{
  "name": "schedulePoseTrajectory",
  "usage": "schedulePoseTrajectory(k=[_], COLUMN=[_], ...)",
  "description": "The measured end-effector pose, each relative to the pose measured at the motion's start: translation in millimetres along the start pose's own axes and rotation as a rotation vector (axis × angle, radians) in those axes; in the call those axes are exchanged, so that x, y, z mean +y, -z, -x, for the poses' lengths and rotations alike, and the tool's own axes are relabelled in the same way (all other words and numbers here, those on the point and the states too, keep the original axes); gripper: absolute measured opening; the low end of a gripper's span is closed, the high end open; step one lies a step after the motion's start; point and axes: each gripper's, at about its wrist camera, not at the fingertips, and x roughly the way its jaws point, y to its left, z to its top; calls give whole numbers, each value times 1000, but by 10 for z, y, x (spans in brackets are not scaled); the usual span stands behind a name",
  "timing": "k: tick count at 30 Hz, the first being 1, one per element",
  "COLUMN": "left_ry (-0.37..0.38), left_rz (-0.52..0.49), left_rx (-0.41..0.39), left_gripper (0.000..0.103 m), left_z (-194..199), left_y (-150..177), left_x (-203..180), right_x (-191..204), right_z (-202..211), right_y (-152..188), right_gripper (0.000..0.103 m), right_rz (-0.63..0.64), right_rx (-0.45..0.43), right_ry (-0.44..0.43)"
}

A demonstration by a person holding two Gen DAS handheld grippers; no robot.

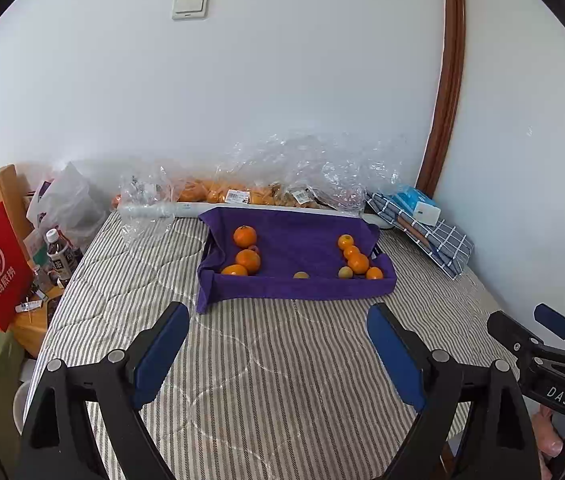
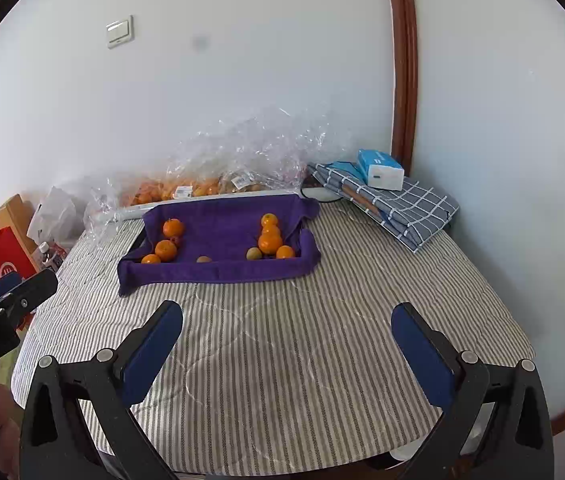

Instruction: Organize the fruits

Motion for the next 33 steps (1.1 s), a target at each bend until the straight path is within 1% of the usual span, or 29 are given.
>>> schedulePoseTrajectory(k=[7,20,27,33], left_ry=[-9,-16,-6,-10], left_rz=[-16,-35,-15,-23], left_rx=[-9,-14,-6,-10], left_gripper=[90,90,90,90], left_z=[33,72,58,99], left_y=[33,30,11,16], left_x=[-87,-149,-118,-126], right_x=[-81,-101,-86,-99], right_z=[-14,45,48,63], right_y=[45,45,43,41], right_gripper=[103,103,103,103], right_rz=[-7,-2,7,-4], right_rx=[11,-4,-3,2], right_ry=[10,11,16,17])
